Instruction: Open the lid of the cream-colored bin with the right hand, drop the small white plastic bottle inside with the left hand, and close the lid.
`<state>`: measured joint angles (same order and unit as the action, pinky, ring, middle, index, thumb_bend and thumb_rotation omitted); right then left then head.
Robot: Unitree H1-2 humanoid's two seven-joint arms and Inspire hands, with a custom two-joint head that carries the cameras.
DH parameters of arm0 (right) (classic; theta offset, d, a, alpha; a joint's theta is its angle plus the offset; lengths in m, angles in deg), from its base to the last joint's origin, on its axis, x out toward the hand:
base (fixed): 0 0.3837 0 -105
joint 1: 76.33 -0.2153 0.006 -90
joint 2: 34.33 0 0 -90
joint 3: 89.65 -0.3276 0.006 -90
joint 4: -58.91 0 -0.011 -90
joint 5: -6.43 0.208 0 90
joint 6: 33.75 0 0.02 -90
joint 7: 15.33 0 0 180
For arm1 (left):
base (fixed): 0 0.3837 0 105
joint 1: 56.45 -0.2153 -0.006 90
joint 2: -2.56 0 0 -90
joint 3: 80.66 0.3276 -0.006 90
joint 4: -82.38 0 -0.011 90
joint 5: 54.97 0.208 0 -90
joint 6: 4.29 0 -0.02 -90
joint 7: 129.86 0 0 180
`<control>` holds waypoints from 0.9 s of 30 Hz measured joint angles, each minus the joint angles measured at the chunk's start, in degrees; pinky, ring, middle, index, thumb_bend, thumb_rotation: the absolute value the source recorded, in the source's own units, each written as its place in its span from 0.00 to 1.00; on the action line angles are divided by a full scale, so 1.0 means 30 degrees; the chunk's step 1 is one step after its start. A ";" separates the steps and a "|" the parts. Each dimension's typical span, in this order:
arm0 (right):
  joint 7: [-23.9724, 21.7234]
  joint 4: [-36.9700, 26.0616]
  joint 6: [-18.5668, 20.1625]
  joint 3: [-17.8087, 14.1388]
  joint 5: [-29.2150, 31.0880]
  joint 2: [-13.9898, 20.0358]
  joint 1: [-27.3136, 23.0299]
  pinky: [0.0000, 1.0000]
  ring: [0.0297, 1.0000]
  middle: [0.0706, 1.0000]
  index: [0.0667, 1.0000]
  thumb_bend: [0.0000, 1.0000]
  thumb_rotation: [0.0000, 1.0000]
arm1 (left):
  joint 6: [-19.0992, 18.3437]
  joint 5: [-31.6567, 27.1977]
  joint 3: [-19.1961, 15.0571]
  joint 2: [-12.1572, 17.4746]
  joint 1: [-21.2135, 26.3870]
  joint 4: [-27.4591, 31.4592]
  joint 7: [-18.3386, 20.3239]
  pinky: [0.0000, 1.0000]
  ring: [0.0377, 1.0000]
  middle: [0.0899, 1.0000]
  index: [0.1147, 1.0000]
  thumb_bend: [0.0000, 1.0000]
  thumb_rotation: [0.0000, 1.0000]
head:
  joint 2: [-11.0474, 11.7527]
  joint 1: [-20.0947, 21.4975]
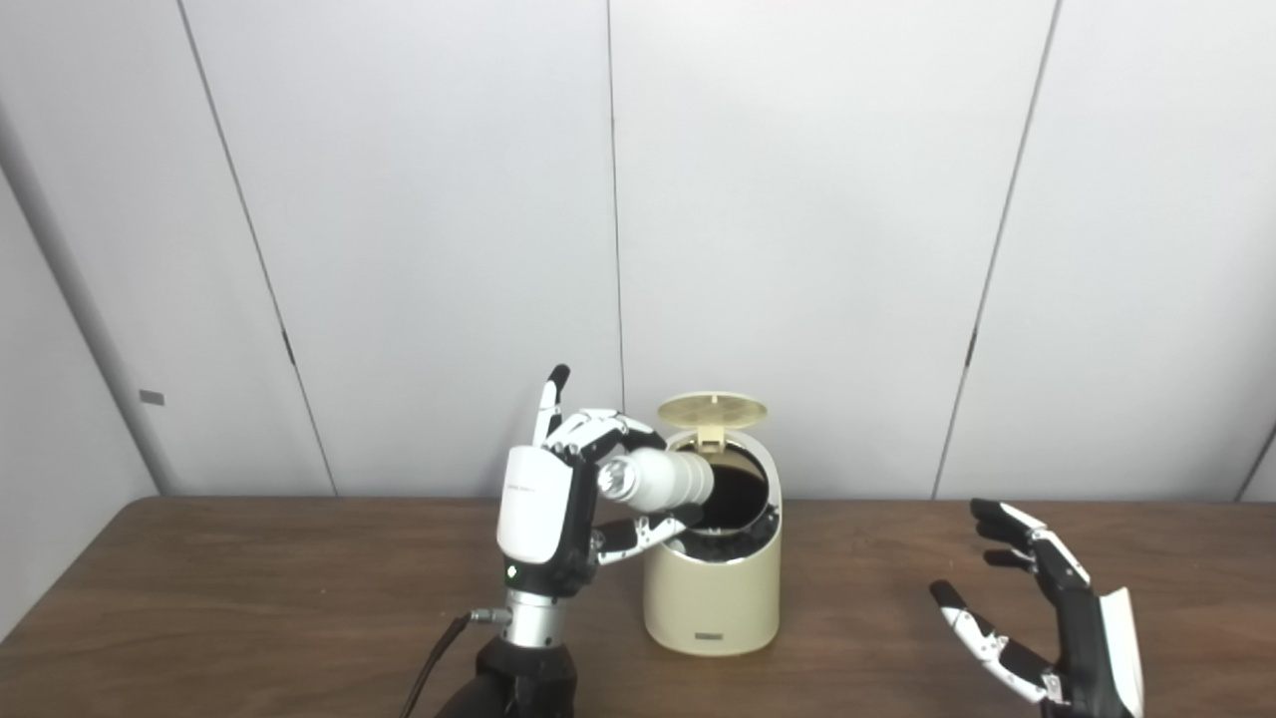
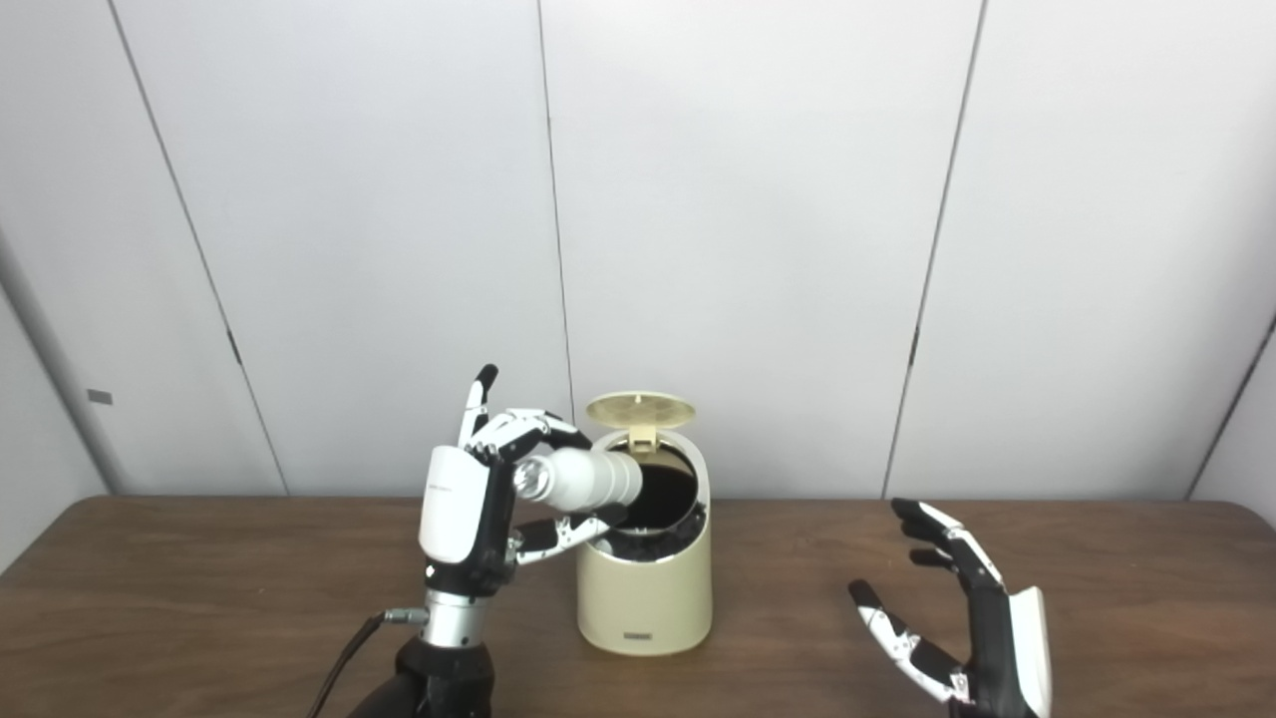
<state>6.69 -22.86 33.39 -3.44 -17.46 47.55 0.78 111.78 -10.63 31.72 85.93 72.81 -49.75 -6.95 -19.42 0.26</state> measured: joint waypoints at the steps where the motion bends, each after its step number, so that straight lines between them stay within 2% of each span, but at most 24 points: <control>1: 0.0023 -0.0008 0.0002 0.0011 -0.0070 -0.0022 0.0000 0.62 0.71 0.73 0.71 0.25 0.21 | 0.0005 -0.0010 0.0027 0.0000 0.0050 -0.0077 -0.0025 1.00 0.62 0.43 0.42 0.52 0.00 | 0.0000 0.0000; 6: 0.0061 -0.0070 0.0004 0.0026 -0.0141 -0.0138 0.0016 0.62 0.72 0.73 0.71 0.24 0.14 | 0.0011 -0.0025 0.0040 -0.0011 0.0378 -0.0495 0.0096 1.00 0.62 0.43 0.41 0.52 0.00 | -0.0087 0.0117; 18: 0.0096 -0.0069 0.0001 0.0043 -0.0096 -0.0209 0.0015 0.62 0.72 0.73 0.71 0.25 0.18 | -0.0011 0.0014 -0.0278 -0.0128 0.0400 -0.0482 0.1019 1.00 0.60 0.44 0.41 0.52 0.00 | -0.0205 0.0293; 23: 0.0096 -0.0068 0.0003 0.0053 -0.0098 -0.0220 0.0015 0.62 0.71 0.73 0.70 0.25 0.15 | -0.0024 0.0071 -0.0347 -0.0152 0.0412 -0.0483 0.1171 1.00 0.61 0.42 0.42 0.52 0.00 | -0.0176 0.0264; 25: 0.0095 -0.0082 0.0008 0.0053 -0.0094 -0.0240 0.0016 0.61 0.71 0.72 0.70 0.25 0.17 | -0.0079 0.0093 -0.0397 -0.0186 0.0413 -0.0483 0.1212 1.00 0.60 0.43 0.41 0.52 0.00 | -0.0176 0.0264; 27: 0.0095 -0.0098 0.0008 0.0053 -0.0096 -0.0262 0.0017 0.61 0.71 0.72 0.70 0.25 0.13 | -0.0183 0.0100 -0.0460 -0.0245 0.0430 -0.0477 0.1311 1.00 0.60 0.44 0.41 0.52 0.00 | -0.0205 0.0264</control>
<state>6.98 -23.16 33.42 -3.28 -17.75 46.76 0.83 111.23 -10.33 30.34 85.19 74.10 -51.18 -3.01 -20.04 1.05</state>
